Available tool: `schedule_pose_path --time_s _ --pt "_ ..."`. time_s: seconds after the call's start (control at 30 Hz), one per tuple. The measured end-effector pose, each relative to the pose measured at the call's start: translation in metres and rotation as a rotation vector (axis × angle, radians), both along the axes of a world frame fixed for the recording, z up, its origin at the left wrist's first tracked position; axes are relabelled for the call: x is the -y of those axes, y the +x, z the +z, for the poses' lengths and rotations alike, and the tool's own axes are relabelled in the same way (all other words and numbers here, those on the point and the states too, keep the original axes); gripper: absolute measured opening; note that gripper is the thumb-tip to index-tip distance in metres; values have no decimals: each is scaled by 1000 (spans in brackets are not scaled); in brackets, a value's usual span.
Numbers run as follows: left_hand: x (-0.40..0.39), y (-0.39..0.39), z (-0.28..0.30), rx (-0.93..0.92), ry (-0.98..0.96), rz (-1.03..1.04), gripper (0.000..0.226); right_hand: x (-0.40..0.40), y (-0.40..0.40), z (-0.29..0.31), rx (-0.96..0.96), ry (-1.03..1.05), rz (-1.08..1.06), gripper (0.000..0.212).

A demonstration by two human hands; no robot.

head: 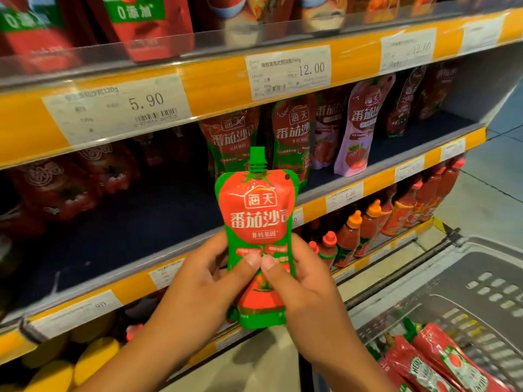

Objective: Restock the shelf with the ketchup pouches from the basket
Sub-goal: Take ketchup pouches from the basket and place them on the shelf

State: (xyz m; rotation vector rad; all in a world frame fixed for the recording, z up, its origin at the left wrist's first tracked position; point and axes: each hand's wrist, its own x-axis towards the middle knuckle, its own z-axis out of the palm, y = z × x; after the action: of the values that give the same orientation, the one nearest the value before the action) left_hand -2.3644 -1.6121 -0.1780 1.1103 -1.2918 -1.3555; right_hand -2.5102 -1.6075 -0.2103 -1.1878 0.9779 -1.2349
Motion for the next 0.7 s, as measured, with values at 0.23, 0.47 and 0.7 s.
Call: schedule_pose_path --time_s 0.23,0.47,0.7 --pt "31 20 3 53 -158 225 23 41 -17 2 -667 -317 -198 47" --pt "69 21 11 -21 -197 352 17 77 -35 -24 -1414 -337 -131 87" --pt "101 13 17 95 -299 415 20 76 -34 -29 -1437 -342 -154 94"
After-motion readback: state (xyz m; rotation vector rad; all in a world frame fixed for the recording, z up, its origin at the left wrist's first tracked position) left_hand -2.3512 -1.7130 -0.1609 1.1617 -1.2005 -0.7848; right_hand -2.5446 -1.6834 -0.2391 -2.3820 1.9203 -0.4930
